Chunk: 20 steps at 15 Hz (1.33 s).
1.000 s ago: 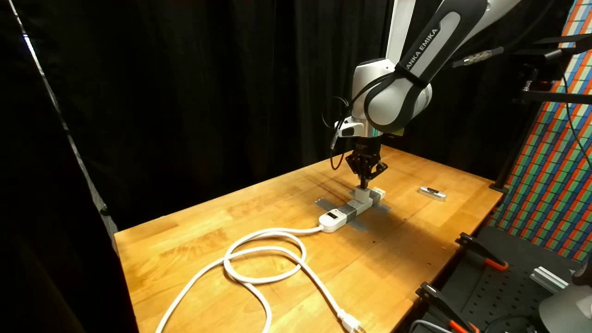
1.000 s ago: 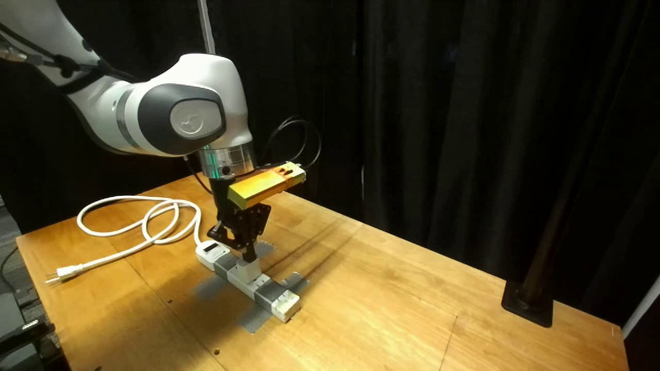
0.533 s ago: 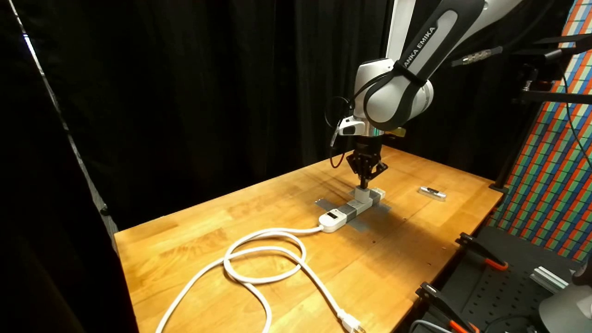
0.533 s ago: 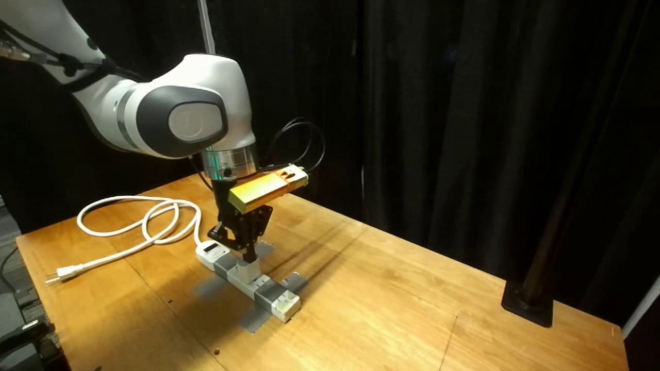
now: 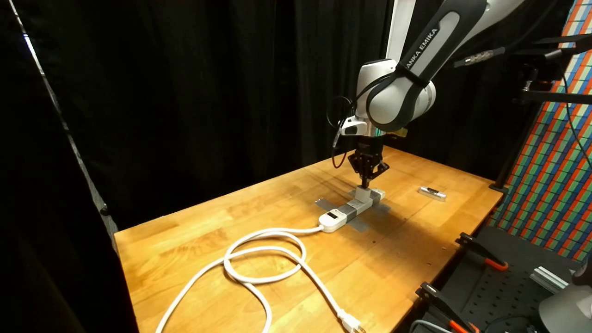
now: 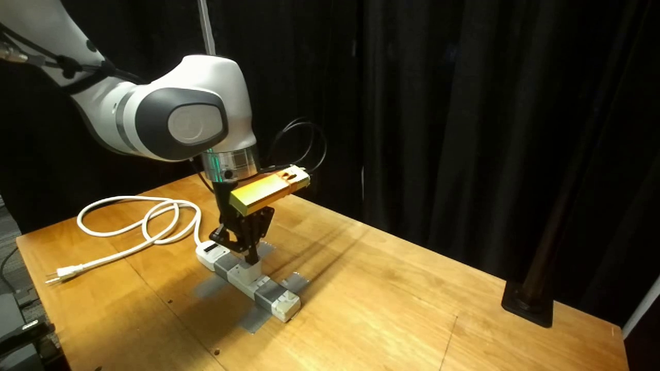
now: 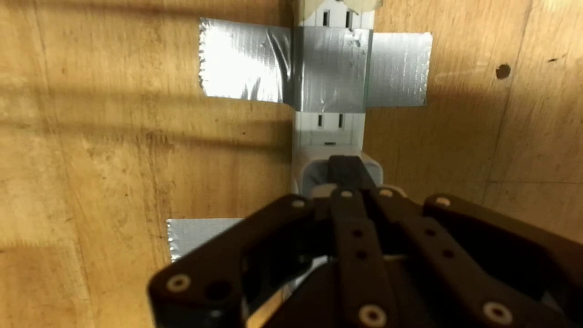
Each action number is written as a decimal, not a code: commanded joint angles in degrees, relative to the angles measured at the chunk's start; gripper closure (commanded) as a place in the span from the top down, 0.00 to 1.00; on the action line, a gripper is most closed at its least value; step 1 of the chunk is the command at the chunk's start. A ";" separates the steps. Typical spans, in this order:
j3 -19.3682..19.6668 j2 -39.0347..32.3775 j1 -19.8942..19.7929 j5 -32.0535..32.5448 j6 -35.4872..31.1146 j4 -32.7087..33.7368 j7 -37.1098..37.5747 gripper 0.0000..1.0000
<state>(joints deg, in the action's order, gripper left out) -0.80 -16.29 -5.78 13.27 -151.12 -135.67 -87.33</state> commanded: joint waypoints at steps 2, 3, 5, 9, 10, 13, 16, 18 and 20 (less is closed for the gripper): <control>0.70 -1.88 0.07 1.99 -3.54 -2.52 0.49 0.00; 0.92 -1.89 0.10 2.52 -4.62 -3.04 0.77 0.00; 1.48 -1.48 0.35 3.77 -6.43 -4.19 1.86 0.00; 3.05 -0.06 1.50 9.71 -10.84 -7.89 4.92 0.00; 3.53 0.19 1.87 11.46 -11.74 -8.67 5.96 0.00; 4.79 0.82 2.88 16.45 -14.29 -10.57 8.58 0.00; 6.49 0.66 4.26 22.04 -16.32 -11.21 12.02 0.00; 7.73 0.20 5.30 25.53 -16.67 -10.85 15.05 0.00; 8.57 -0.31 6.12 28.39 -16.77 -10.39 17.75 0.00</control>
<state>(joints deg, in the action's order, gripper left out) 5.66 -13.23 -1.39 37.72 -166.79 -144.56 -73.62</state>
